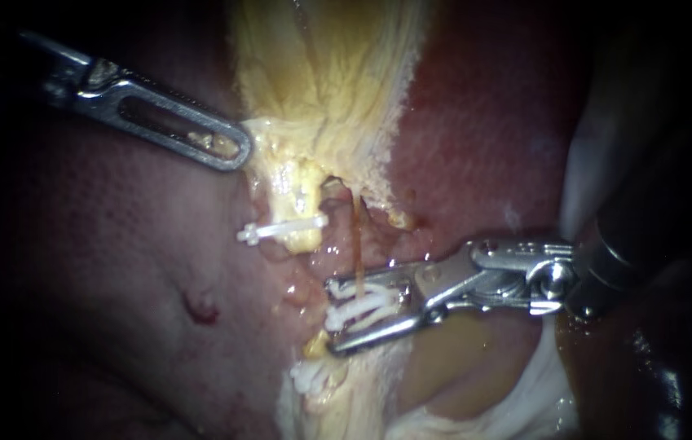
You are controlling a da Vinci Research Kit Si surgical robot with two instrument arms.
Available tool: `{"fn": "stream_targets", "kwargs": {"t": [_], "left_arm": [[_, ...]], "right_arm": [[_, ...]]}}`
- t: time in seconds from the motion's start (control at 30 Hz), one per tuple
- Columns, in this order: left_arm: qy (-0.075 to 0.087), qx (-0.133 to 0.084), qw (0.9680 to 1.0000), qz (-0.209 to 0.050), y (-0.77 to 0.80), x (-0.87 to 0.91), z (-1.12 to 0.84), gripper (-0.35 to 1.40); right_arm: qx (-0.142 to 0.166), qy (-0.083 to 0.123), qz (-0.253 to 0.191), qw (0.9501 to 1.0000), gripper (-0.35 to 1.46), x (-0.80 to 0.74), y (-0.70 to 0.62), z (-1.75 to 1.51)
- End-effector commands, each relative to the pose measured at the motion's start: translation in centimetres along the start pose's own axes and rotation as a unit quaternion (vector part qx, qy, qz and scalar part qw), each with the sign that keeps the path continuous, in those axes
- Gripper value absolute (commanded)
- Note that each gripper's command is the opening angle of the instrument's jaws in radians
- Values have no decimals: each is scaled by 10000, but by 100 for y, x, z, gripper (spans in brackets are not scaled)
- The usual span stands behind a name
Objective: Clipping second clip right tube
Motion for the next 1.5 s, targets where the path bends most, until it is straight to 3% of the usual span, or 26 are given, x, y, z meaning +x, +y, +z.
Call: {"fn": "stream_targets", "kwargs": {"t": [0.03, 0.57, 1.03, 1.5], "left_arm": [[2, 1, 10000, 2, 0, 0, 0, -35], [2, 2, 10000, -25, 2, 0, 0, -35], [2, 1, 10000, -23, 2, 1, 0, -35], [2, -1, 10000, -22, 3, 1, 1, -35]], "right_arm": [[22, 18, -14, 10000, 49, 2, -3, 0], [535, 306, 121, 9980, 49, 21, -30, -2], [562, 324, 299, 9974, 40, 19, -23, -8], [589, 308, 412, 9969, -13, 15, -22, -17]]}}
